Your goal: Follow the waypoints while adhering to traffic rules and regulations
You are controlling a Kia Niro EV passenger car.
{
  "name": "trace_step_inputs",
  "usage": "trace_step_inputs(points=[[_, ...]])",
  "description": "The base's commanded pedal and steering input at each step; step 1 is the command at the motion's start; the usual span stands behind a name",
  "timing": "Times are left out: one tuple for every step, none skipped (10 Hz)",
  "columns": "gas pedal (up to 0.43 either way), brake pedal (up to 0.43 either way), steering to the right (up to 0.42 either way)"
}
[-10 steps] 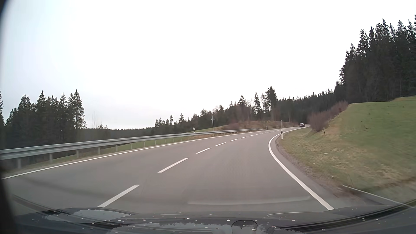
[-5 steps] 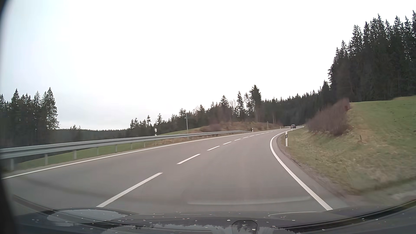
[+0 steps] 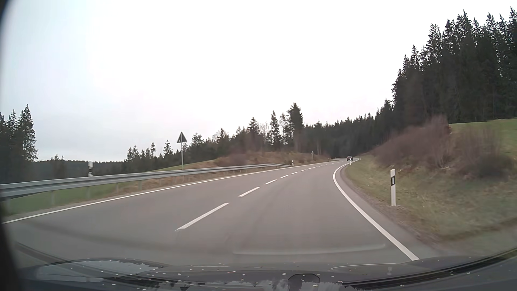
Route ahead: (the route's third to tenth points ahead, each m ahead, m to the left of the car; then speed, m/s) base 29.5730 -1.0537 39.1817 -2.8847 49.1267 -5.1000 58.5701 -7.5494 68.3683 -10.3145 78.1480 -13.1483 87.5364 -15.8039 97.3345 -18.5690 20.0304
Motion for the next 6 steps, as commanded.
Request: trace_step_inputs(points=[[0.299, 0.0, 0.043], [0.311, 0.0, 0.041], [0.311, 0.0, 0.039], [0.319, 0.0, 0.038], [0.331, 0.0, 0.036], [0.331, 0.0, 0.034]])
